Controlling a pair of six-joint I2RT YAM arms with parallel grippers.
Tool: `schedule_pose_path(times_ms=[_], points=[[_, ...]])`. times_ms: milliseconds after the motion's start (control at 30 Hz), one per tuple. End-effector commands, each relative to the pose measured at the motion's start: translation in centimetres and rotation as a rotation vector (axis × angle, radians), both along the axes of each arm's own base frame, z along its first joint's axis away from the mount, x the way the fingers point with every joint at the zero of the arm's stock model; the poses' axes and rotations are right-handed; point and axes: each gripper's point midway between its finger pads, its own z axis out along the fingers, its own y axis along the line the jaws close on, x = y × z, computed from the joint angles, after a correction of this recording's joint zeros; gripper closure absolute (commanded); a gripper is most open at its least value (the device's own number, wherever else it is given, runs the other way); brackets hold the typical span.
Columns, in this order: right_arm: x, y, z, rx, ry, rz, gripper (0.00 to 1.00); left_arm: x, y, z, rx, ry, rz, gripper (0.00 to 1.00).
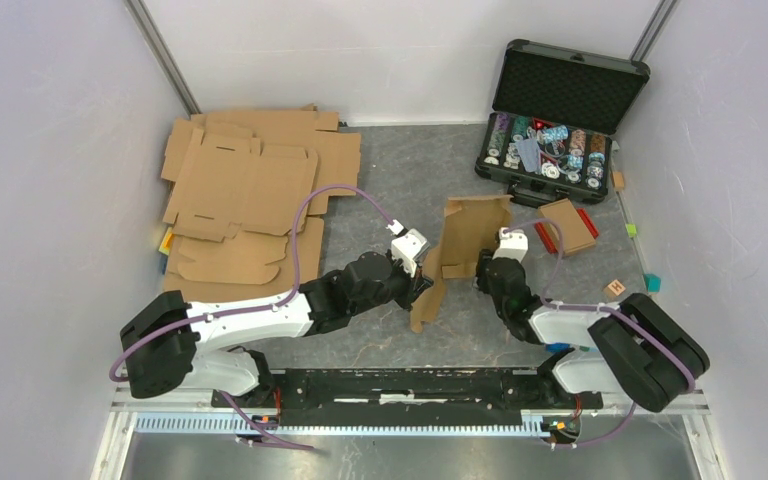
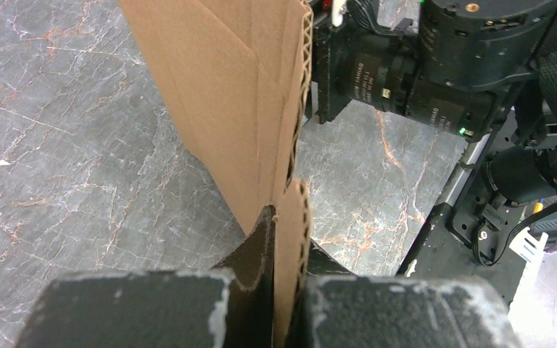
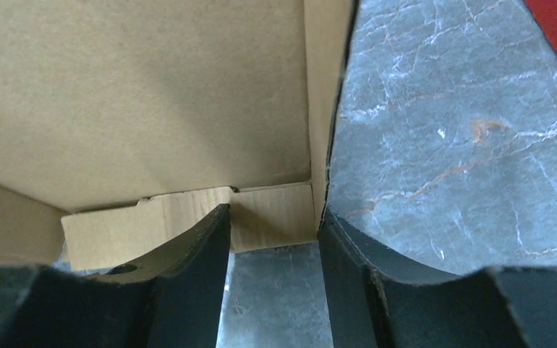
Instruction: Fold the paper box
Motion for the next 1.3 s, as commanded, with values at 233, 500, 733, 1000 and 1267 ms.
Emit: schedule_pose_path(times_ms=[233,500,733,1000,1267], points=[[-0.4,-0.1,-1.8,-0.170,0.124,0.053,0.49,-2.0,-1.0,-0.4,-0.007,0.070,-0.069,0.96],[-0.7,-1.4,-2.9,-0.382,0.225,0.031,0.50,-1.9,-0.8,-0.1,-0.005,0.065,-0.055,0.89],[-0.5,-0.4,-2.7,-0.321,0.204,0.033,0.52,-1.7,-0.2,-0.3,0.011,0.063,-0.034,0.88],[0.3,2.3,1.6,-0.125,0.031,0.110,0.52,-1.0,0.5,-0.1,0.019,0.049,0.014,0.87],[0.2,3.0,3.0,-0.029,-0.044,0.146,0.37,-1.0,0.9,0.3,0.021,0.040,0.019,0.96]])
